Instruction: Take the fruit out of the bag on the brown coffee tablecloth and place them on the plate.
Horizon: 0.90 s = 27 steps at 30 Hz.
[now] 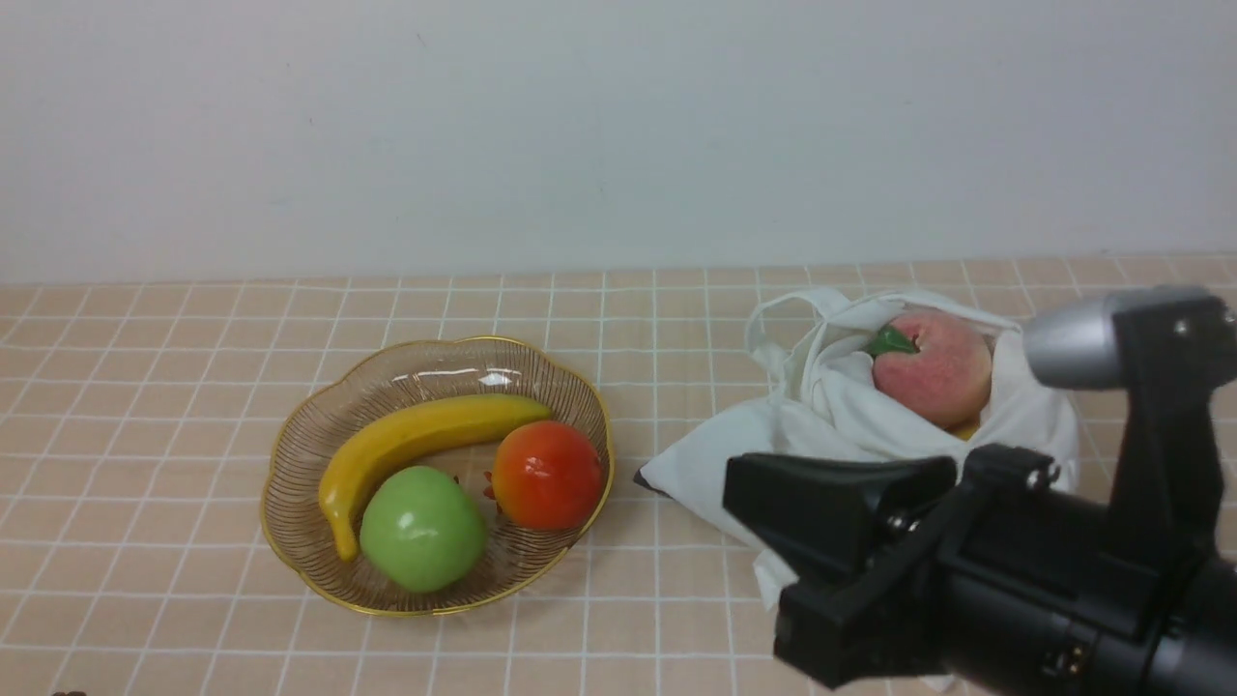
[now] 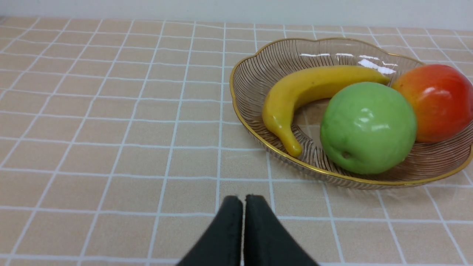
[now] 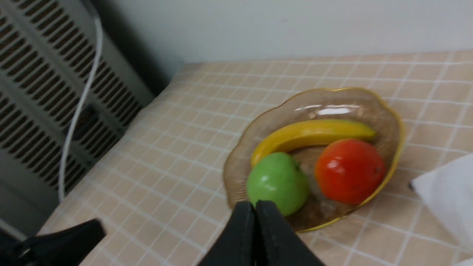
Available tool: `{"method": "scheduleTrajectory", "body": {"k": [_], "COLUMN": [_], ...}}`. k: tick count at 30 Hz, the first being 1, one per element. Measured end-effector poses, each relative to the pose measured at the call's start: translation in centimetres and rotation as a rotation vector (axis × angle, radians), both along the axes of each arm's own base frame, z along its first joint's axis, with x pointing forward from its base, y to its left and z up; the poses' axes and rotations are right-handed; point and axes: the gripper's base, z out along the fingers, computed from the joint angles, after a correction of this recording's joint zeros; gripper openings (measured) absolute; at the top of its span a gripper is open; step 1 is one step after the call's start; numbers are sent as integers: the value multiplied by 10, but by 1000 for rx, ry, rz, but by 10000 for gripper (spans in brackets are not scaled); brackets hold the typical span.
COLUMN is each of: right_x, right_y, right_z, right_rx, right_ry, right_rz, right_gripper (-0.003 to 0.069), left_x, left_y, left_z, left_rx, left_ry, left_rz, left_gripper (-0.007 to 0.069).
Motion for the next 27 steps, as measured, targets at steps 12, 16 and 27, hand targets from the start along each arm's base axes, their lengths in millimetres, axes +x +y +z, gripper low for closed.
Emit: {"method": "scheduleTrajectory", "body": {"k": [12, 16, 27], "right_x": [8, 9, 9], "right_y": [-12, -14, -9], "right_z": [-1, 0, 21], "right_rx": [14, -2, -37], "right_ry": [22, -1, -302], "right_rz": [-171, -193, -96], "right_gripper": [-14, -14, -14], "left_x": [0, 0, 0], "left_y": [0, 0, 0], "left_z": [0, 0, 0], "left_rx": [0, 0, 0], "left_ry": [0, 0, 0], "left_rz": [0, 0, 0], "left_gripper": [-8, -8, -8]}}
